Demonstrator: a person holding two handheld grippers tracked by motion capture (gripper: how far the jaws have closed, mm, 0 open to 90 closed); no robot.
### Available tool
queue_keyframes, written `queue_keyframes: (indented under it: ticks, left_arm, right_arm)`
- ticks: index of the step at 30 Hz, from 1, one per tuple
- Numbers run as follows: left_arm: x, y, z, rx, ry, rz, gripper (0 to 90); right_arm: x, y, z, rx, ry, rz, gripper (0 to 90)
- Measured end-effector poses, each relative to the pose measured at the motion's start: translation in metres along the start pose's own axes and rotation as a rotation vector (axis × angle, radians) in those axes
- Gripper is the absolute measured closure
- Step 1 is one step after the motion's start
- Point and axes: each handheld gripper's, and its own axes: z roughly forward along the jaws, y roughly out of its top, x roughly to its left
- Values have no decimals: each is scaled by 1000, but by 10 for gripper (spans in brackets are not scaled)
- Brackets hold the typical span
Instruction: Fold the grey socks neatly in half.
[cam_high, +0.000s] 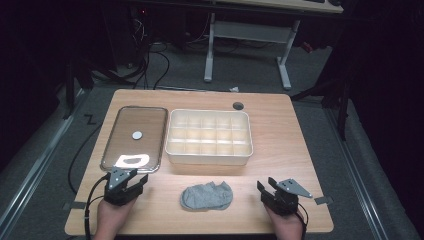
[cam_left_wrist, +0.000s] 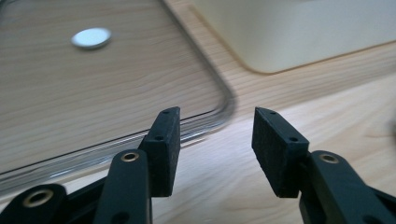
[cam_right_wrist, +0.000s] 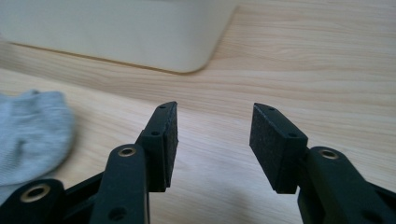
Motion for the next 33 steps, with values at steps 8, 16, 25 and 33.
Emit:
queue_keyframes:
  ticks: [8,16,25,33]
  left_arm:
    - [-38,5,7,7,-132,41,540]
    - [-88,8,17,39,-201,215,512]
    - [-117,4,26,85,-229,317,573]
    - [-120,-1,27,118,-221,360,608]
  right_arm:
    - [26,4,-2,-12,101,-46,521]
    - [58,0,2,31,194,-108,525]
    - [77,-2,7,80,229,-104,558]
    - [91,-6,28,184,206,-132,456]
